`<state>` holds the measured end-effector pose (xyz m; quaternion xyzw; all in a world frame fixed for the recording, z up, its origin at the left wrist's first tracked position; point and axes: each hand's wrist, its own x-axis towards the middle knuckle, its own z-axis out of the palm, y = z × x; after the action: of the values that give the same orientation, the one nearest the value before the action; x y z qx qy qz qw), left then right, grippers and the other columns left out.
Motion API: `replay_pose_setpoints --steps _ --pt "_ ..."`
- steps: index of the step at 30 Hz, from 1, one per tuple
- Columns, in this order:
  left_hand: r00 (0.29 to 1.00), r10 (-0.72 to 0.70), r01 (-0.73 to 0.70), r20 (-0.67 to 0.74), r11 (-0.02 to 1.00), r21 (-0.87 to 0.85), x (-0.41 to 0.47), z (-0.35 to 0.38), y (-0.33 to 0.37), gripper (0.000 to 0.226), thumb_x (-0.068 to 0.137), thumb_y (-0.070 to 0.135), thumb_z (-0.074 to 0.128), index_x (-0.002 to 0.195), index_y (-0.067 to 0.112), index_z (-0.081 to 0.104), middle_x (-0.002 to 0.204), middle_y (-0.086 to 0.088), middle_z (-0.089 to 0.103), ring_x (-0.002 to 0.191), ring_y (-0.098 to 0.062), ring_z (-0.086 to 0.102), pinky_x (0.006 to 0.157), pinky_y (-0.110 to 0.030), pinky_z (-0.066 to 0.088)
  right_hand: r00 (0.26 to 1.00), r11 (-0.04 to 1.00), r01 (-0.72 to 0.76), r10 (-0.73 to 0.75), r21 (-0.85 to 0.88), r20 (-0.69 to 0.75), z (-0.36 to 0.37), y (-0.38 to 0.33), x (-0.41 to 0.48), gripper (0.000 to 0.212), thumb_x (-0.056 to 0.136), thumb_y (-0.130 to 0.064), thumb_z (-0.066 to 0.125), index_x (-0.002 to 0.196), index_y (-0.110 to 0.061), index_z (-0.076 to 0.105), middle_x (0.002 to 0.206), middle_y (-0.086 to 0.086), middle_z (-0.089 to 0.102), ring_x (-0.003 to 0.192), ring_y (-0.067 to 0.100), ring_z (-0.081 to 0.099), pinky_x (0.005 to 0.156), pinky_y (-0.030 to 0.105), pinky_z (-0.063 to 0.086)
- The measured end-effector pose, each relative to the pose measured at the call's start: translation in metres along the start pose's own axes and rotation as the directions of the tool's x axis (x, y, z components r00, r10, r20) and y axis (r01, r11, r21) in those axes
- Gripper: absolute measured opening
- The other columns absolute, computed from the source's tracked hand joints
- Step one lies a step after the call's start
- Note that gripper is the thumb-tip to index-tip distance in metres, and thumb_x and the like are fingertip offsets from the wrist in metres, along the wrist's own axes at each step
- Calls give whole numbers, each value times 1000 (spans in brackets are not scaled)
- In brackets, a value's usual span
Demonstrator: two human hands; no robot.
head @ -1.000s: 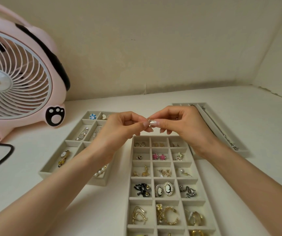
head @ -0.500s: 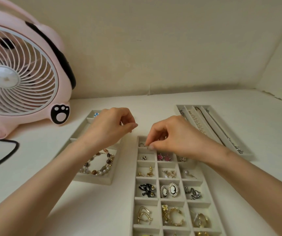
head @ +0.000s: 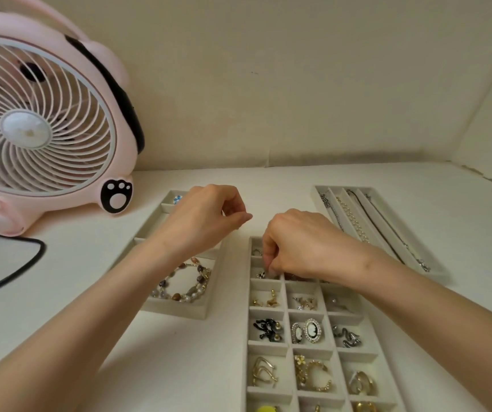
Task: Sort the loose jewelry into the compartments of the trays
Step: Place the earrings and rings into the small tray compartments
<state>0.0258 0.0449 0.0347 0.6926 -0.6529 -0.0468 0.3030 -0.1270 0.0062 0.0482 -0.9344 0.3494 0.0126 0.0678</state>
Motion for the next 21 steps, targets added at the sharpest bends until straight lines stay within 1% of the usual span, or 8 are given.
replay_pose_setpoints --steps 2,5,8,9,12,15,17,21 --pt "1000 2 -2 -5 1000 3 0 0 0 14 85 30 62 74 22 61 61 14 49 56 -1 41 53 -21 27 1000 999 0 0 -32 -10 1 -2 2 9 78 -13 70 84 -19 72 75 -4 61 69 15 55 66 27 46" --pt "1000 5 -5 -6 1000 5 0 0 0 13 86 31 61 75 23 60 64 14 53 57 -1 41 53 -21 28 999 999 -13 11 -51 -33 4 -2 3 10 79 -12 68 85 -20 71 77 -1 61 68 17 54 66 27 46" --pt "1000 -3 3 -9 1000 9 0 -1 0 14 86 32 61 74 25 59 63 14 52 57 -1 42 53 -22 27 998 999 -34 32 -25 -55 4 2 1 7 75 -19 74 79 -25 72 68 -9 59 70 13 55 55 22 39" --pt "1000 -6 6 -10 1000 12 0 -1 1 14 86 33 61 74 26 59 62 15 51 56 -1 41 53 -22 27 997 999 -41 41 0 -69 2 5 0 7 74 -20 75 76 -26 73 66 -11 59 72 11 57 55 20 38" --pt "1000 6 -6 -3 1000 16 -1 -2 2 13 85 33 62 74 25 59 58 16 48 55 0 41 52 -21 28 991 995 -62 70 78 -111 -4 17 -4 8 74 -23 77 72 -30 72 77 -11 66 77 6 58 60 18 39" --pt "997 40 -41 59 999 19 -3 -3 4 9 86 32 62 80 25 62 65 18 51 61 2 46 53 -13 32 991 982 -73 91 176 -102 -10 28 -10 9 73 -26 79 71 -31 72 77 -12 65 69 0 53 61 16 40" --pt "991 69 -71 118 997 8 -4 -3 6 5 87 30 61 84 26 62 74 18 56 67 3 48 58 -9 35 990 974 -87 107 211 -87 -11 37 -13 10 72 -25 80 69 -31 72 75 -11 65 68 -1 53 64 21 42" --pt "969 139 -139 203 990 -14 -6 0 9 5 85 25 62 83 30 61 78 17 58 72 -1 50 66 -20 41 991 965 -94 114 244 -68 -6 48 -19 12 70 -26 81 67 -32 72 74 -10 66 71 0 55 67 22 44"
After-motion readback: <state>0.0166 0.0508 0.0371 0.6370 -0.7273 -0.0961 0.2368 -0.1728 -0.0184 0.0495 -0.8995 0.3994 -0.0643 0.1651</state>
